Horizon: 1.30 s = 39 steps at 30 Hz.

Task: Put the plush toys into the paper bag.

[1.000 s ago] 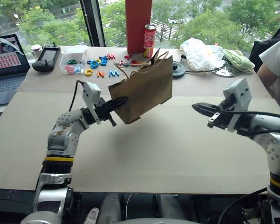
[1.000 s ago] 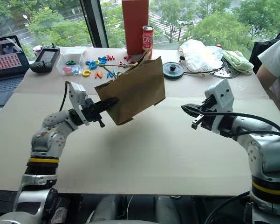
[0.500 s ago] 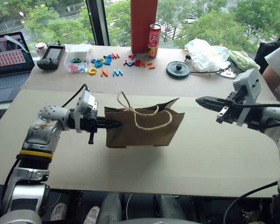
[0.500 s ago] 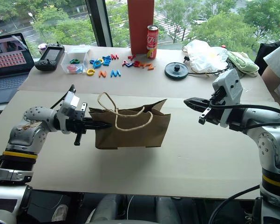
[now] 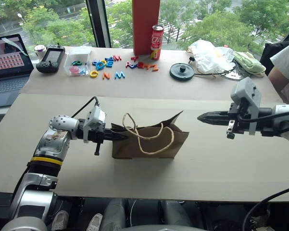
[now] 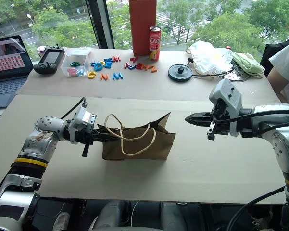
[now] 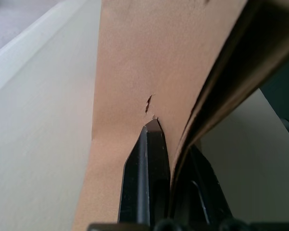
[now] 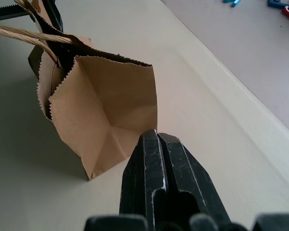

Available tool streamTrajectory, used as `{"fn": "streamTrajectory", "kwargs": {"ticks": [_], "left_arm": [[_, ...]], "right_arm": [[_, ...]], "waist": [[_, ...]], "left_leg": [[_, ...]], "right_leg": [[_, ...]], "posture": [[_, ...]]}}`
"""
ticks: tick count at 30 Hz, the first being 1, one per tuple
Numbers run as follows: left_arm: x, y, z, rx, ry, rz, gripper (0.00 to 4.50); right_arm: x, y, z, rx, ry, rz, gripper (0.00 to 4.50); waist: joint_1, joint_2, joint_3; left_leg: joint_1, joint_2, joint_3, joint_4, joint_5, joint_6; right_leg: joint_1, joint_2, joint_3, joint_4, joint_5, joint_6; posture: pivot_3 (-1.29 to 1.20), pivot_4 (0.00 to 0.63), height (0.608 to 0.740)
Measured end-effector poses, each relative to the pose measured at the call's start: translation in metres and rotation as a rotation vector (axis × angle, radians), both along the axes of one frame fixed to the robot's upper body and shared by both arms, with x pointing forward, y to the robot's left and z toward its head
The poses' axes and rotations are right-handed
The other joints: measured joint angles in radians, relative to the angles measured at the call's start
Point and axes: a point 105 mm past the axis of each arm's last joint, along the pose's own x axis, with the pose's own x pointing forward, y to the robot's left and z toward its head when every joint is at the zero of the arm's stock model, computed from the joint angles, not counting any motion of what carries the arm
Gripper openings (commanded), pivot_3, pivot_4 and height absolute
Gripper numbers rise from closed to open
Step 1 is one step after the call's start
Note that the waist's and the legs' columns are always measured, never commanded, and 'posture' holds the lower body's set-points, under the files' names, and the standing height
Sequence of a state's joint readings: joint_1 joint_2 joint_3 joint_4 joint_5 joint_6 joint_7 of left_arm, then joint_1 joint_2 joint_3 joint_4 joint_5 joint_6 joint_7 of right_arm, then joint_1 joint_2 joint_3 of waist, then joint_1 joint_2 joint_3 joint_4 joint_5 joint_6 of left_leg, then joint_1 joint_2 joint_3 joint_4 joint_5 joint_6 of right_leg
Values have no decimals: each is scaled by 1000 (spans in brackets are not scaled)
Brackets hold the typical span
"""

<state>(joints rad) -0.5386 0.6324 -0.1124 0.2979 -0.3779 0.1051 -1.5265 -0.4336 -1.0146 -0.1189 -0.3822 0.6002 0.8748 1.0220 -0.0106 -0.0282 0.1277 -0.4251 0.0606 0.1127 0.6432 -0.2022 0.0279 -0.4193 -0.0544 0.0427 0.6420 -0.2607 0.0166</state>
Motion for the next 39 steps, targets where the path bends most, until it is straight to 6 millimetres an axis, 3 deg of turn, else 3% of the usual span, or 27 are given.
{"fn": "streamTrajectory", "kwargs": {"ticks": [2,5,14,19,22,25,28,30,39], "left_arm": [[1,1,-2,10,-8,7,28],[2,1,-3,22,-10,21,729],[-1,8,3,57,65,58,3805],[-9,17,14,85,82,69,3805],[-14,26,32,91,70,87,3805],[-23,37,58,93,75,103,3805],[-33,45,99,74,33,117,3805],[-38,46,110,53,23,115,3805],[-35,47,106,39,40,144,3805]], "right_arm": [[0,0,-1,-12,-1,3,0],[1,1,-4,-29,-8,9,0],[5,2,-11,-41,-9,14,0],[6,3,-11,-47,-21,16,0],[6,3,-9,-53,-31,17,0],[7,4,-6,-55,-46,28,0],[7,4,-5,-54,-50,41,0],[7,5,-3,-53,-55,50,0],[0,14,10,-31,-77,123,0]], "waist": [[0,0,0],[0,0,0],[-1,0,0],[-2,0,0],[-1,0,0],[-3,-1,1],[-2,0,1],[0,1,1],[1,1,1]], "left_leg": [[0,0,0,0,0,0],[0,0,0,0,0,0],[0,0,0,0,0,0],[0,1,0,0,0,0],[0,1,0,1,0,0],[0,2,0,0,0,0],[1,2,1,0,0,0],[1,1,1,0,0,0],[1,1,1,1,0,0]], "right_leg": [[0,0,0,0,0,0],[0,0,0,0,0,0],[0,0,0,1,0,0],[-1,0,0,1,0,0],[-1,0,0,2,0,0],[-1,1,0,1,0,0],[-1,0,0,1,0,0],[0,0,0,2,0,0],[-1,0,0,2,0,0]], "posture": [[0,150,740],[0,150,740],[0,150,740],[0,150,740],[0,150,740],[0,150,740],[0,150,740],[0,150,740],[0,150,740]]}}
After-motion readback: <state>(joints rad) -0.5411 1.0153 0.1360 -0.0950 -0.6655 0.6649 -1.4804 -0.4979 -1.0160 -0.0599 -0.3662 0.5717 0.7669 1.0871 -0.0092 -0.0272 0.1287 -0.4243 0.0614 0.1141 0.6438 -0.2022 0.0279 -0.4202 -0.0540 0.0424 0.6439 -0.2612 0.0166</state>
